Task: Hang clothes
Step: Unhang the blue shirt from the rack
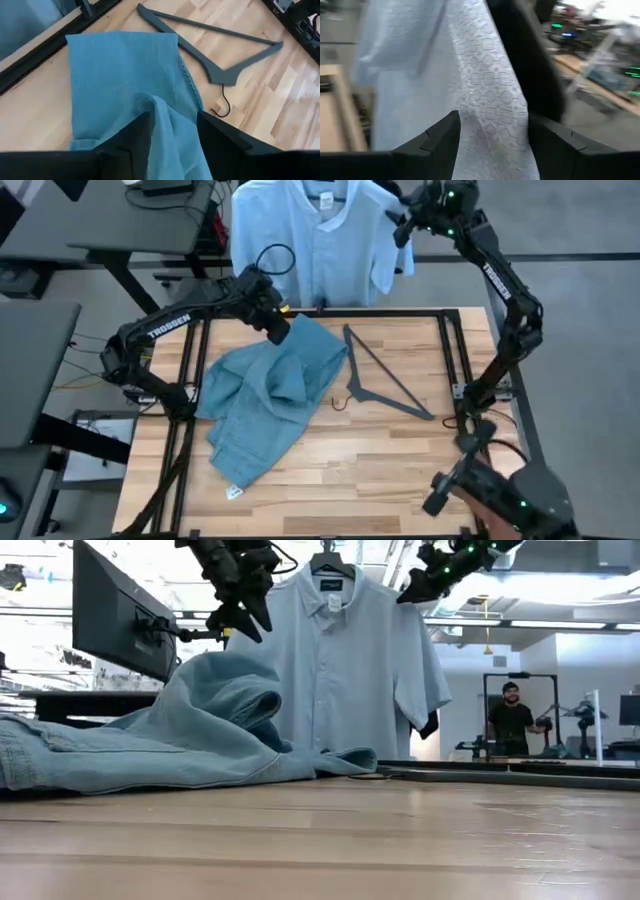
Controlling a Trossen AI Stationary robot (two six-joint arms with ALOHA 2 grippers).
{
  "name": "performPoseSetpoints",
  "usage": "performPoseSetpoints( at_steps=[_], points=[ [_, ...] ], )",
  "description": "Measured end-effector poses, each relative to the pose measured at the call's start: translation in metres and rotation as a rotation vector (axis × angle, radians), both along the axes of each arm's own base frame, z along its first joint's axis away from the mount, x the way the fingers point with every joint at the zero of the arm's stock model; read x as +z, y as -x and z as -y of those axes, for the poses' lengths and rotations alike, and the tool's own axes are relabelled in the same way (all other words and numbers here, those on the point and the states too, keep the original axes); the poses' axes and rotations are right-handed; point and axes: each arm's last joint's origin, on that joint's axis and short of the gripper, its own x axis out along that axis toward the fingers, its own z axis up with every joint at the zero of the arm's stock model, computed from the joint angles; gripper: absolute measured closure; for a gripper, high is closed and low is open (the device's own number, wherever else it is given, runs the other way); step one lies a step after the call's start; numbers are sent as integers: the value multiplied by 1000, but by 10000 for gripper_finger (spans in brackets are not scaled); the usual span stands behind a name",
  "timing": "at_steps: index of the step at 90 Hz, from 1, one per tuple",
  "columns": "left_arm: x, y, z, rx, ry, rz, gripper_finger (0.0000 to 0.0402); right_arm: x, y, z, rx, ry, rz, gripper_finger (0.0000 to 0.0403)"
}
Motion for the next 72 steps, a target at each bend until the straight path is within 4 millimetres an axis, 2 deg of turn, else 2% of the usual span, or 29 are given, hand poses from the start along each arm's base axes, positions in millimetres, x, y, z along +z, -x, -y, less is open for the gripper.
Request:
performPoseSetpoints(
  at_steps=[22,30,43,50,58,72],
  points=[
    [0,0,0,1,-11,-5,260,2,-16,-12,168,-10,33,224],
    [0,0,0,14,-29,-16,260,-6,-23,-6,178,-24,26,230],
    [0,0,-1,15,-48,-26,260,-29,-38,9,182,-89,0,237],
    [0,0,-1,10,-53,-27,260,-29,-42,10,188,-73,7,247],
    [0,0,-1,9,-53,-28,260,-22,-43,7,194,-16,33,280],
    [0,0,-1,9,-53,-29,260,-10,-43,3,194,52,73,379]
  ],
)
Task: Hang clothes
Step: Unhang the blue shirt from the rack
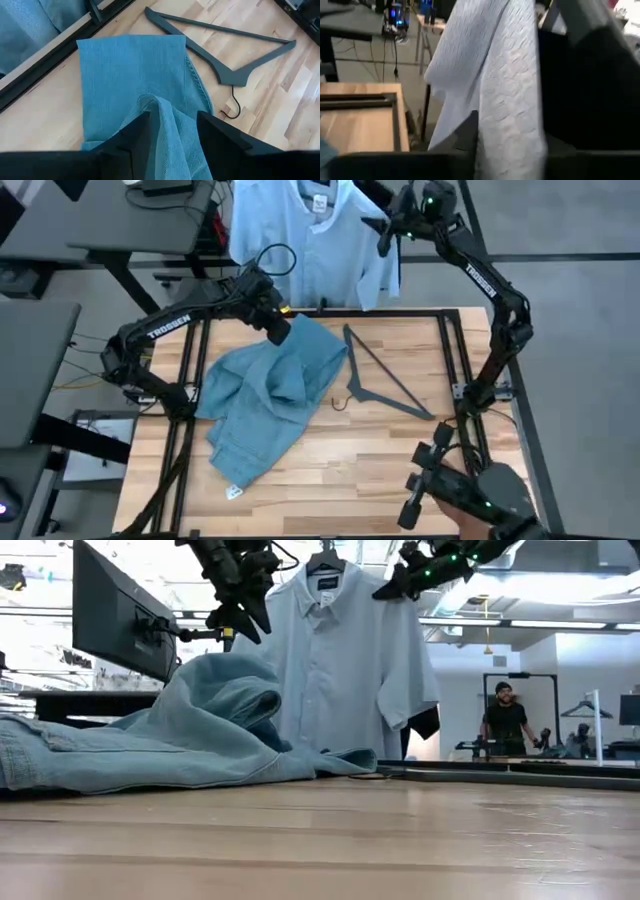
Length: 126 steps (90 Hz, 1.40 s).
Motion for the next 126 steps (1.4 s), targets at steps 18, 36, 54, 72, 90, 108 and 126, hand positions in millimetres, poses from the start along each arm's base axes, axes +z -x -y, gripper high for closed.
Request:
performPoseSetpoints(
  at_steps=[18,36,54,72,90,108,126],
  points=[
    [0,0,0,-1,0,0,260,8,-1,-3,4,15,25,382],
    [15,1,-1,22,-67,7,260,22,-11,-19,72,62,0,383],
    [63,7,0,18,-231,67,260,35,-23,-40,113,77,-44,383],
    [130,26,16,-11,-405,200,260,59,-24,-63,89,124,-94,383],
    [200,55,36,-56,-681,400,260,65,-27,-84,138,70,-150,383],
    [219,77,48,-117,-848,320,260,61,-39,-103,203,35,-194,384],
    [209,90,40,-11,-920,18,260,63,-48,-116,199,52,-202,384]
  ],
)
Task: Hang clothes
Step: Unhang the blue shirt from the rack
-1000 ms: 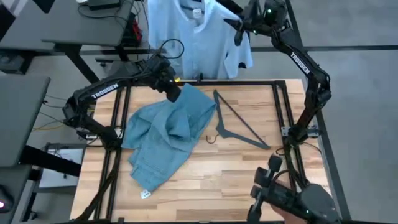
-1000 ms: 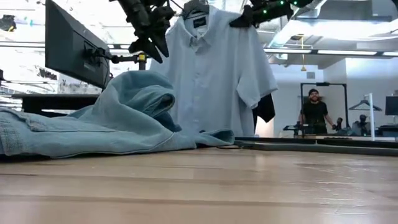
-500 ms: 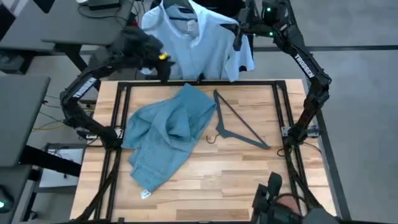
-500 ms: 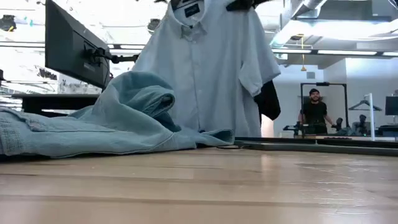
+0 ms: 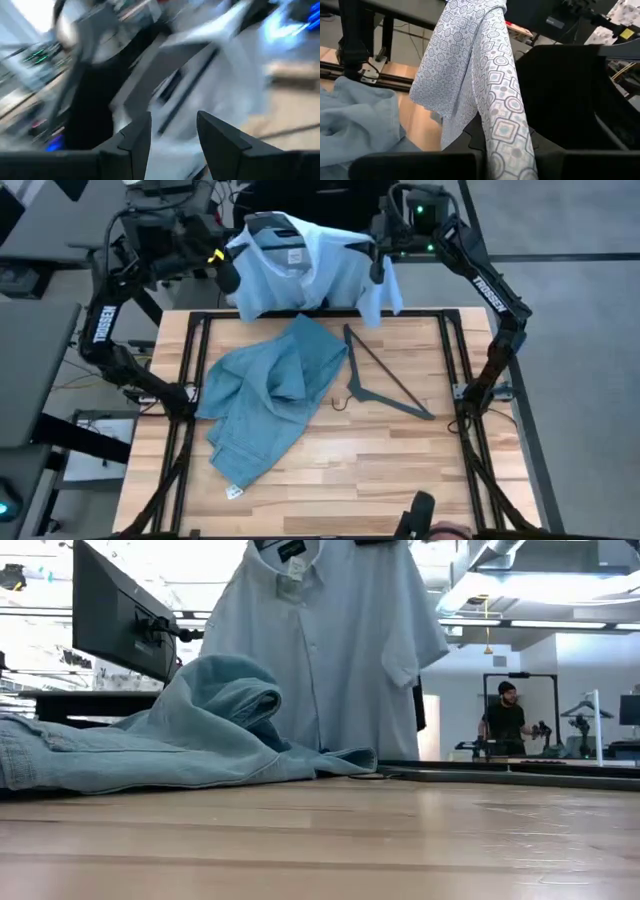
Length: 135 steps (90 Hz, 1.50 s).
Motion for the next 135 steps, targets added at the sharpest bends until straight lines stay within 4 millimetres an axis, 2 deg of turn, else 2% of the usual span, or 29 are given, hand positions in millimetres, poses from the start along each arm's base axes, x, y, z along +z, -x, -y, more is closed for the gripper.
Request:
performPoseSetpoints(
  at_steps=[15,31,57,73,94,111,122,135],
  points=[
    [1,2,-7,37,-20,8,255,0,-5,-6,-3,6,-5,384],
    [7,2,-15,14,-51,67,229,0,-7,-9,7,5,-2,384],
    [-8,-25,-41,-107,2,26,211,1,-10,-15,28,18,-8,384],
    [-5,-31,-28,-354,27,76,215,2,-4,-13,39,9,-11,385],
    [-11,-35,-26,-418,76,50,221,1,-1,-10,38,15,-23,385],
    [-22,-54,-41,-411,115,31,222,-1,-1,-10,46,13,-37,385],
    [-26,-60,-49,-333,102,8,249,-3,0,-9,38,7,-50,385],
    [-27,-60,-47,-340,72,-27,341,-5,0,-8,34,-12,-66,356]
  ],
)
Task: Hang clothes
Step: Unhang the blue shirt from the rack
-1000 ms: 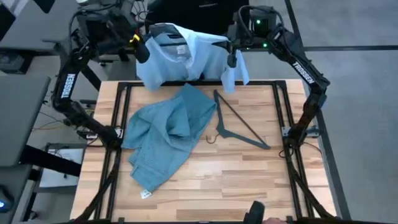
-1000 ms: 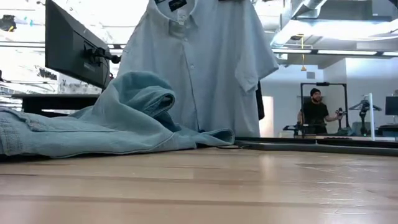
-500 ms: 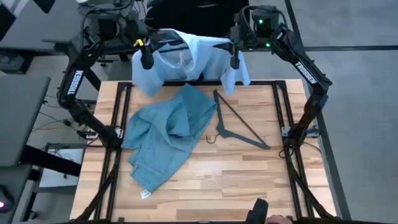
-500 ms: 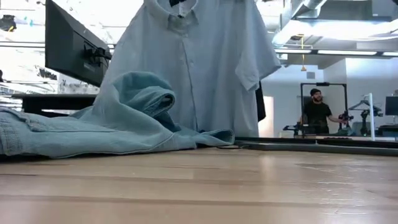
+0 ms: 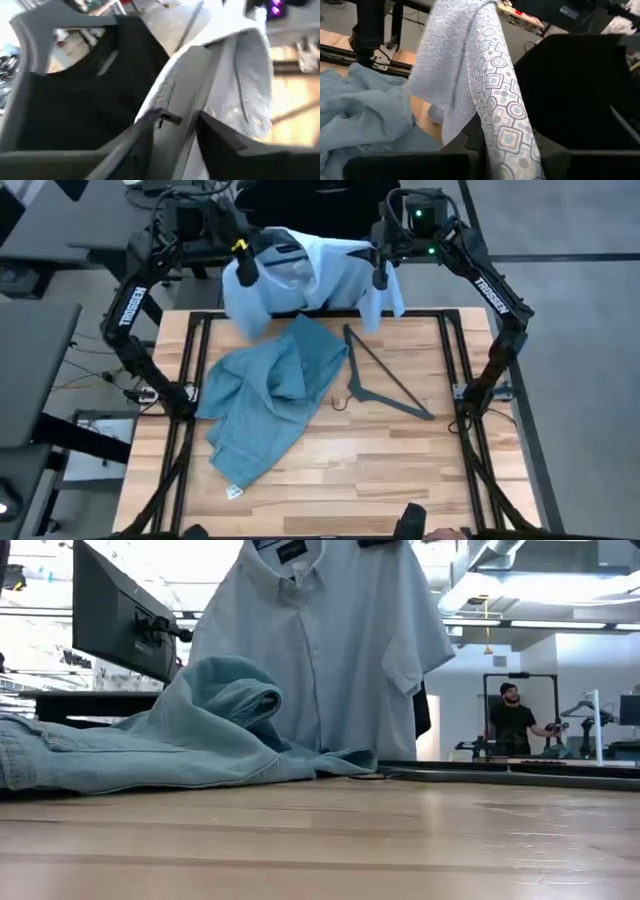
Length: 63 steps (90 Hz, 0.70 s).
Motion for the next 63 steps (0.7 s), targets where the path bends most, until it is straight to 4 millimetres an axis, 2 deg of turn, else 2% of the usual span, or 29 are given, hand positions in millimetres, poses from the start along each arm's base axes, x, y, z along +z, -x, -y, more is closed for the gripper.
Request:
performPoseSetpoints(
  at_steps=[21,40,55,63],
  points=[
    [2,2,1,39,6,19,346,3,0,0,-1,41,16,325],
    [10,15,9,58,-24,41,346,17,13,-5,-128,93,7,309],
    [19,29,18,95,-40,71,355,39,35,-8,-239,68,74,249],
    [20,31,17,132,-48,72,361,42,41,-7,-268,31,101,211]
  ],
)
